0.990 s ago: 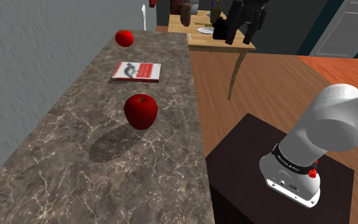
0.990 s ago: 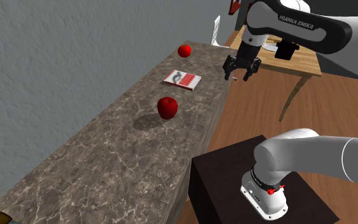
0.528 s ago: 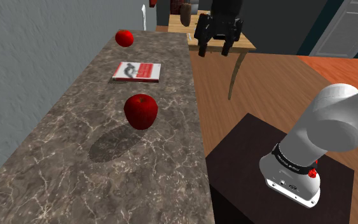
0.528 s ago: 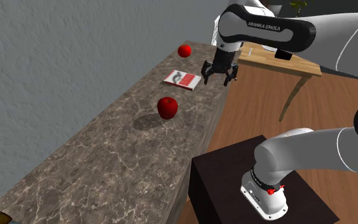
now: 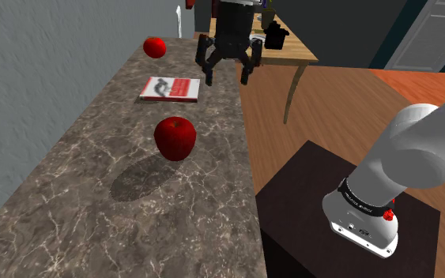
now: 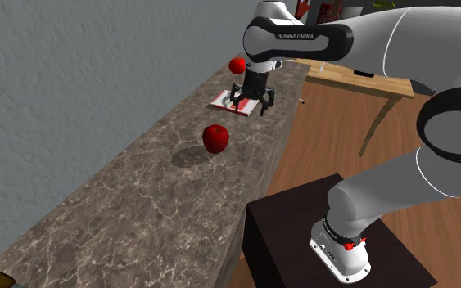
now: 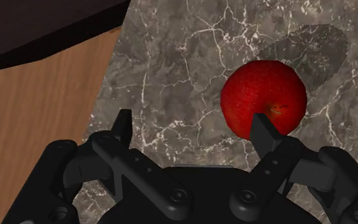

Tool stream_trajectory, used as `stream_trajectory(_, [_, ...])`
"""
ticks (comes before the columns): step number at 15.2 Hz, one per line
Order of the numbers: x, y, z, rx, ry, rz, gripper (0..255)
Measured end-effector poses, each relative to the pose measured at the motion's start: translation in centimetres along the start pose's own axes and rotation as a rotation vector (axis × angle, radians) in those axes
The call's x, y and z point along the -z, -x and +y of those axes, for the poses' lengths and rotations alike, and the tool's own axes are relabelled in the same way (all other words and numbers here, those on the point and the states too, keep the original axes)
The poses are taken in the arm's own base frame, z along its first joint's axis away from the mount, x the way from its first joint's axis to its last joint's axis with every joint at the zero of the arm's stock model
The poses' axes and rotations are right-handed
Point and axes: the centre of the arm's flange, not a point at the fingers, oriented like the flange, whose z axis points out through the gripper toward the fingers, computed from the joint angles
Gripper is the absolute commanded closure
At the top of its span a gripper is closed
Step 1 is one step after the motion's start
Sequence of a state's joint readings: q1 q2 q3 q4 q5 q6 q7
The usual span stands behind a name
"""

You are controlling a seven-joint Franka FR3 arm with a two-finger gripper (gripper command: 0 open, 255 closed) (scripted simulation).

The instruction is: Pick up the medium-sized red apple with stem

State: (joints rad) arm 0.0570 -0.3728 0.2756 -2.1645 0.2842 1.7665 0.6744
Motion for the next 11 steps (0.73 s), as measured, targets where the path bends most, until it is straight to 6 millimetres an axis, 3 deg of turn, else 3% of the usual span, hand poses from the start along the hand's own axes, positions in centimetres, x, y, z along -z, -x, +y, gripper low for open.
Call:
stream_trajectory(9, [-5.2,-3.5,-11.0,-0.148,0.014,-0.054,0])
stream_trajectory(11, [-6.3,-4.0,-12.1,-0.170,0.016,-0.062,0])
